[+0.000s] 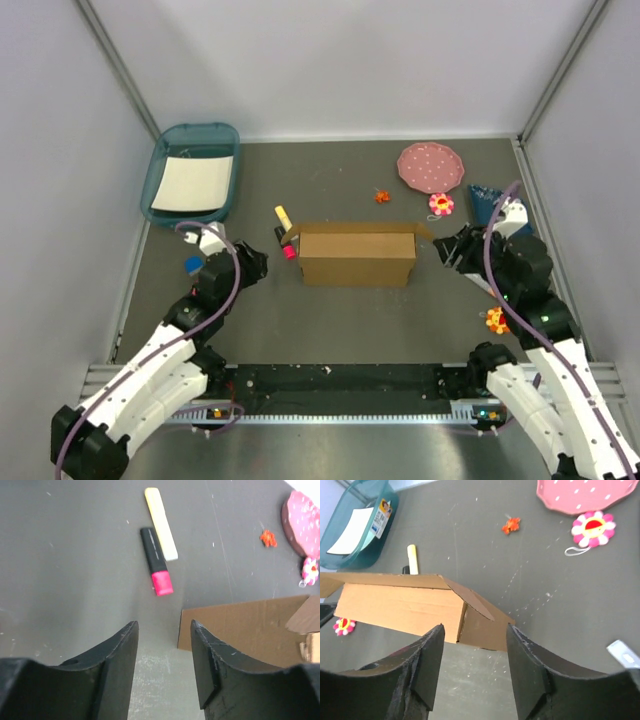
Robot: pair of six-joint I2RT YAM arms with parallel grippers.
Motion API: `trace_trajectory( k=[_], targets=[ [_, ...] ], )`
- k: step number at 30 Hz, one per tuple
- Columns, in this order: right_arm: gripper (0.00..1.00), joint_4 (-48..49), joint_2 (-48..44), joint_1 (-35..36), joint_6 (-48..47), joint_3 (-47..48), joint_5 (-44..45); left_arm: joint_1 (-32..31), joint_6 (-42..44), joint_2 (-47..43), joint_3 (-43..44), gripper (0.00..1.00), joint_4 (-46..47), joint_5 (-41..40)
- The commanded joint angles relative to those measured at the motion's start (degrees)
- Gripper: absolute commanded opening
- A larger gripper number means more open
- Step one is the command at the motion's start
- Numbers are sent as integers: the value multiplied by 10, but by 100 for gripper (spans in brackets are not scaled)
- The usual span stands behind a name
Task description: Fold the paper box
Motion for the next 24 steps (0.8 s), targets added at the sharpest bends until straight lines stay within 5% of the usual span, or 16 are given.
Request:
trace_trajectory(
  k=[1,24],
  targets=[
    [56,-63,-9,4,-54,56,44,-1,6,-39,63,54,-93,-87],
    [55,39,160,4,-106,103,-10,-1,86,-53,152,63,-45,-71]
  ],
)
